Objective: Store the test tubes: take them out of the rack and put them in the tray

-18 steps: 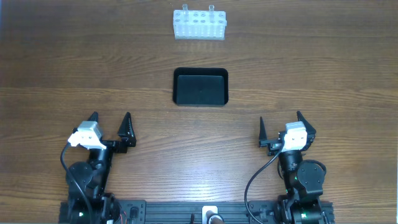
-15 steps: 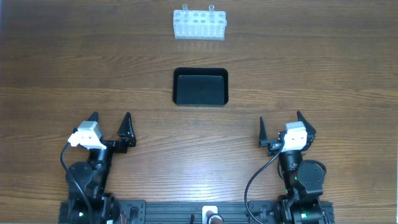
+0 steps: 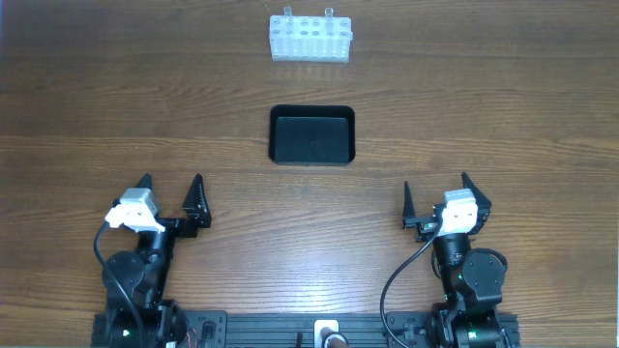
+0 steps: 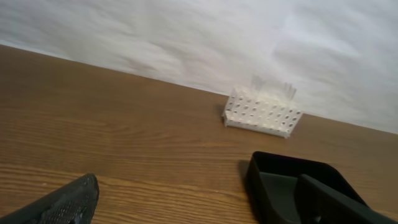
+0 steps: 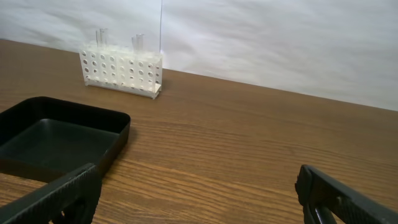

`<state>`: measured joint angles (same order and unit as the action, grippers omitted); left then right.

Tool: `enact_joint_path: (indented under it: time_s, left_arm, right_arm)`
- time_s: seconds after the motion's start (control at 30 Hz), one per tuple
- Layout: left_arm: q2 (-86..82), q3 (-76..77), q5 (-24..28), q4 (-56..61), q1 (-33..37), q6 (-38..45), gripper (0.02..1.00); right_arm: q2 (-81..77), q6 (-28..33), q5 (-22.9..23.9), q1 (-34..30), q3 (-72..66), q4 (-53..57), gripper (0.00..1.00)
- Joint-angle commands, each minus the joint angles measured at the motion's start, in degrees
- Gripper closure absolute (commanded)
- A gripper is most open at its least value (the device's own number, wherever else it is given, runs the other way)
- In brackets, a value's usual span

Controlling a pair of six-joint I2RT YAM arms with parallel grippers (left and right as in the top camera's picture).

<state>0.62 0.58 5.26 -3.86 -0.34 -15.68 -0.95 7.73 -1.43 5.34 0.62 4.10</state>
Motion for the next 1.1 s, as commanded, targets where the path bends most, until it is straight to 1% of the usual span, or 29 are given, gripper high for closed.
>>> enact_joint_path:
  time_s: [0.03,0.1,0.27,0.37,0.73,0.9,1.0,1.1]
  left_arm:
    - [-0.3,-0.2,-4.3,-0.5,0.2,0.3,0.018]
    - [-0.3,-0.2,-5.4,-0.5,0.2,1.7,0.018]
    - [-0.3,-0.2,-5.7,-0.5,0.2,7.9,0.018]
    - [-0.3,-0.2,-6.4,-0.4,0.2,8.3,0.018]
    - [0.7,-0.2,-6.4,1.1,0.2,8.4,0.018]
    - [10.2,-0.2,-5.5,12.5,0.1,8.4,0.018]
    - [19.1,-0.2,-5.3,23.3,-0.6,8.4,0.02]
    - [29.4,-0.2,-5.3,36.6,-2.1,8.4,0.018]
  right_arm:
    - [0.2,0.3,-0.2,0.3,-0.3,0.2,0.009]
    - [0.2,0.3,-0.2,0.3,-0.3,0.2,0.009]
    - [0.2,0.3,-0.2,0.3,-0.3,0.2,0.009]
    - [0.2,0.3,-0.2,0.3,-0.3,0.2,0.009]
    - [0.2,0.3,-0.2,0.3,-0.3,0.2,0.009]
    - [0.2,0.3,-0.2,0.3,-0.3,0.2,0.009]
    - [0.2,0.3,-0.2,0.3,-0.3,0.2,0.007]
    - [0.2,0.3,-0.2,0.3,-0.3,0.2,0.007]
